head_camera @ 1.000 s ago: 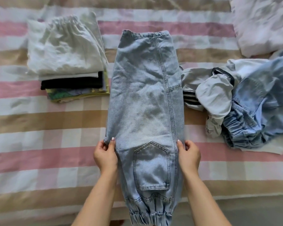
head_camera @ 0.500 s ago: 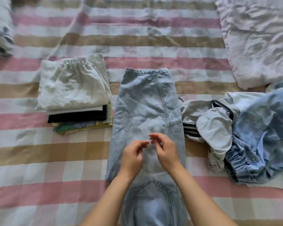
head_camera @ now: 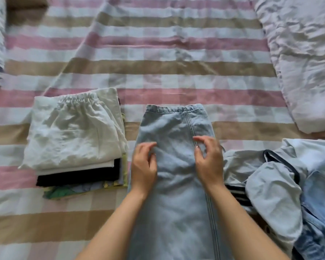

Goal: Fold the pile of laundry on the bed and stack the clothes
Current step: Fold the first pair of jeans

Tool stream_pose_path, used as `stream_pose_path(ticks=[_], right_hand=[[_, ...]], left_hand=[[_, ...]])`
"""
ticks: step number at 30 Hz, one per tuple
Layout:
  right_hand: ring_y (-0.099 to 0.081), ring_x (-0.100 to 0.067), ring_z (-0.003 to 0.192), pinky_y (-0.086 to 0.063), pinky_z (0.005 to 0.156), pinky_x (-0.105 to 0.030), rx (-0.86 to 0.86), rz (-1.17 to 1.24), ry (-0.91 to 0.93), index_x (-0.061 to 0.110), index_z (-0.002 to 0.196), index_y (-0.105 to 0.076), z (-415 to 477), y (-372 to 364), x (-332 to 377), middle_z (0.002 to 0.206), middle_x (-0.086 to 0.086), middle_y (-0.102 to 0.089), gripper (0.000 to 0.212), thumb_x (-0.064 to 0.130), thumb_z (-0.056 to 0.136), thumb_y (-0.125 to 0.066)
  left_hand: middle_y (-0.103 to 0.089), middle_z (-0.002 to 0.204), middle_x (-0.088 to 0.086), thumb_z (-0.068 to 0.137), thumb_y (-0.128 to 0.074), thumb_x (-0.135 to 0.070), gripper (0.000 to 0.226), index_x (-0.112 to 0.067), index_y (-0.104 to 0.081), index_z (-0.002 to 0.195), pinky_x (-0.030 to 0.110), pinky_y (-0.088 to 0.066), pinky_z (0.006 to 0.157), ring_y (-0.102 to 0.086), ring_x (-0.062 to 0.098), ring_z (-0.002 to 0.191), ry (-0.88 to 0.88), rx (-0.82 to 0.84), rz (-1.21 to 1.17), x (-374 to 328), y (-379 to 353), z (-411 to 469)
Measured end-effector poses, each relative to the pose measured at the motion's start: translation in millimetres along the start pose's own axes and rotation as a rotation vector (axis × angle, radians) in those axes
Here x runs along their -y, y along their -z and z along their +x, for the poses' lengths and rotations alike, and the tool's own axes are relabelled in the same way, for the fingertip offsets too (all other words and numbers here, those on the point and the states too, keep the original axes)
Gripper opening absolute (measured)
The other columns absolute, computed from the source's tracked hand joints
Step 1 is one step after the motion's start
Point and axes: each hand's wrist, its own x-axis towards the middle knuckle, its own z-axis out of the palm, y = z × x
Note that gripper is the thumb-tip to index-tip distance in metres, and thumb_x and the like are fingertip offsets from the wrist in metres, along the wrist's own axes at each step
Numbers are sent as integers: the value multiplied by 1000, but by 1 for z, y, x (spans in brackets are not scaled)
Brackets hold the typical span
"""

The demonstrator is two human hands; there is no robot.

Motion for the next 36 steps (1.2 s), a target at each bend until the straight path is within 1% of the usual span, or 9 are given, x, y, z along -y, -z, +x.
stream_pose_path(ticks=[3,5,10,15,20,28,30,33,36], right_hand=[[-40,-32,121,-22,102,-29,17,-230,-129,3,127,-50,52,-4,-11,128,-19,-47,43,10,86,-59],[-41,-33,123,-25,101,-32,94,-246,-259,1,130,-46,78,-7,-20,132,-20,-48,49,17,86,-61],[-60,-29,103,-47,91,-36,169,71,-416,4,118,-54,107,-8,-25,114,-15,-62,41,9,80,-68],[-59,-25,89,-50,83,-40,178,446,-585,7,114,-52,112,-9,-31,102,-14,-62,30,11,86,-63],[-59,-22,89,-49,90,-41,91,432,-545,-2,111,-57,127,-12,-30,109,-22,-64,27,4,85,-63],[-60,-17,86,-49,82,-31,24,177,-346,8,106,-61,161,-25,-35,105,-14,-67,21,11,86,-64],[-59,-16,89,-47,81,-27,38,94,-324,9,108,-61,163,-26,-36,107,-11,-67,24,15,85,-65],[-57,-22,102,-41,91,-27,-19,-52,-239,9,122,-51,149,-19,-27,115,-11,-61,40,13,84,-63],[-49,-25,111,-33,100,-33,-135,-109,3,4,122,-51,98,-8,-9,118,-12,-57,41,4,82,-58]], left_hand=[[-42,131,18,86,-55,-1,47,1,-42,131,20,-19,107,-39,28,124,91,12,151,-1,-7,54],[-37,137,18,89,-56,-14,52,-2,-36,136,27,-17,106,-34,29,128,252,81,224,5,-14,84],[-59,109,14,82,-64,-8,34,-5,-50,112,34,-45,89,-57,26,98,440,168,-45,13,-13,120],[-59,86,10,82,-65,-1,19,-13,-52,89,31,-46,72,-54,18,75,462,151,-314,17,-7,118],[-56,67,6,78,-68,3,23,-12,-55,66,25,-43,62,-50,13,59,536,18,-460,14,-11,131],[-58,69,-3,77,-73,-7,24,-19,-55,65,24,-43,67,-53,13,71,327,-82,-184,16,-30,162],[-62,83,3,79,-70,-10,11,-13,-59,80,21,-40,69,-55,16,80,246,-38,1,16,-31,161],[-59,115,12,81,-63,-3,35,-3,-56,115,16,-37,90,-54,20,105,26,-29,149,5,-28,137],[-59,109,6,83,-58,4,31,0,-58,113,30,-46,95,-56,19,104,-101,-74,21,-17,-21,85]])
